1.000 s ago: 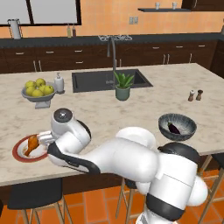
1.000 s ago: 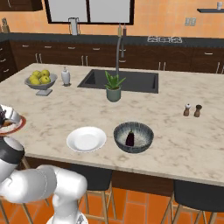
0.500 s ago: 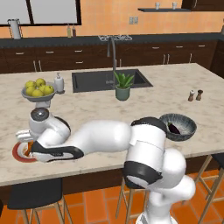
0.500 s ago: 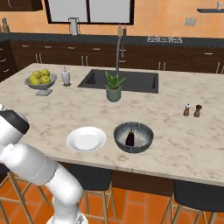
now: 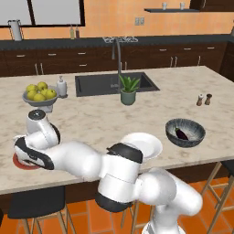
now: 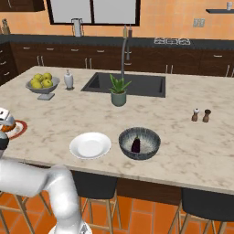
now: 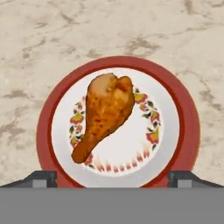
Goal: Pick the chicken drumstick and eggplant from their plates and place them in the bowl. Then put the bowl in the fridge.
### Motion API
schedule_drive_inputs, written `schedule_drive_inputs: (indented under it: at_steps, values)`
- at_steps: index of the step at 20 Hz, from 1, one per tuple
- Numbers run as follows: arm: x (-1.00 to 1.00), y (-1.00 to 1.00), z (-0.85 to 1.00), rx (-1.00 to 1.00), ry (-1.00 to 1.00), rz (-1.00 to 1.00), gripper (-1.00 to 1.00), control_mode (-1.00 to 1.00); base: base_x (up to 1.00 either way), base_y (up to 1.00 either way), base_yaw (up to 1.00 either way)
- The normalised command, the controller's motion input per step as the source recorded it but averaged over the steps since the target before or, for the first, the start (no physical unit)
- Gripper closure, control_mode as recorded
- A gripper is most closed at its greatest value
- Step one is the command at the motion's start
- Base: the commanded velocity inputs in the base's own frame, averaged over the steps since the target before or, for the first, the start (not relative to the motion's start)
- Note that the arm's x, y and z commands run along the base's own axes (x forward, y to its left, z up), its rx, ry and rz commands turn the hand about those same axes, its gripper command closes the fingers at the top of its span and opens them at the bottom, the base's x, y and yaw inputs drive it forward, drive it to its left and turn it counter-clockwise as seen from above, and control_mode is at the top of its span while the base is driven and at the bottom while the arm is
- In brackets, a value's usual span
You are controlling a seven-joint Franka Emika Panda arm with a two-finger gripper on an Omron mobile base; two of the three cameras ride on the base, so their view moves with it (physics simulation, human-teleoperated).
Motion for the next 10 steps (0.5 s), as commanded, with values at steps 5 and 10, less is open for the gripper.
schedule_drive_inputs:
  at_steps: [5,10]
  values:
    - [0.53,0.45,-0.50,0.00,0.10,-0.02,-1.00,-1.00,0.00,0.00,0.00]
    - [0.56,0.44,-0.28,-0.02,0.07,-0.04,-1.00,-1.00,0.00,0.00,0.00]
